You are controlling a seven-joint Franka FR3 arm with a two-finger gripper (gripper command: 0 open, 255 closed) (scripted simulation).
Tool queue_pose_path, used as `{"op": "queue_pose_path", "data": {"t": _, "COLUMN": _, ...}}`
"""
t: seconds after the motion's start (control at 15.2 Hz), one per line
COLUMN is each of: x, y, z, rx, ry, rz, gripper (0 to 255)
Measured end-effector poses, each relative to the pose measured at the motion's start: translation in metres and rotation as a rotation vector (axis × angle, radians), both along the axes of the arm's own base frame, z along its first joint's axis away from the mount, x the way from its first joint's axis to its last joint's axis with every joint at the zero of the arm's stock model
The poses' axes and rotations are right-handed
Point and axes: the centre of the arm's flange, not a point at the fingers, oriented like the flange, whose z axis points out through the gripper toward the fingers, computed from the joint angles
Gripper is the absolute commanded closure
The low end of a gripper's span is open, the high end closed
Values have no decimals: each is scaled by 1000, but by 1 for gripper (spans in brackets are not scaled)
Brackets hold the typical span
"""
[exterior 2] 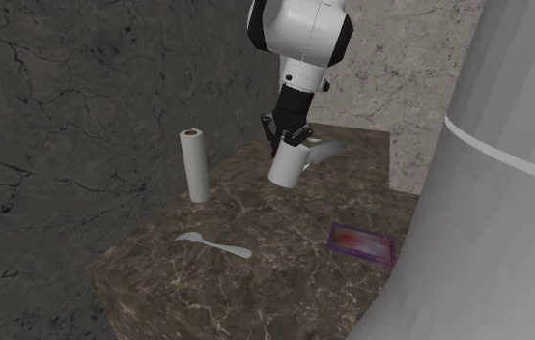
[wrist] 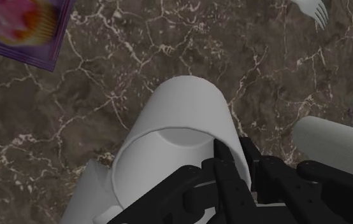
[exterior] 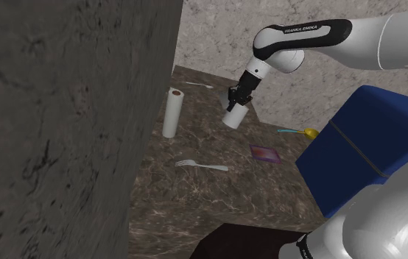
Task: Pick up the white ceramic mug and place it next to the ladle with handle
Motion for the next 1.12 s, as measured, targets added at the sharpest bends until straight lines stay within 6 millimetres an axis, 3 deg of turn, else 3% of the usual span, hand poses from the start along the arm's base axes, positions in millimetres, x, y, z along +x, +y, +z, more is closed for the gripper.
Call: {"op": "queue_pose_path", "data": {"t": 1.12, "x": 1, "y": 1, "z": 89, "rx": 0, "ry": 0, "rz": 0, "gripper": 255}}
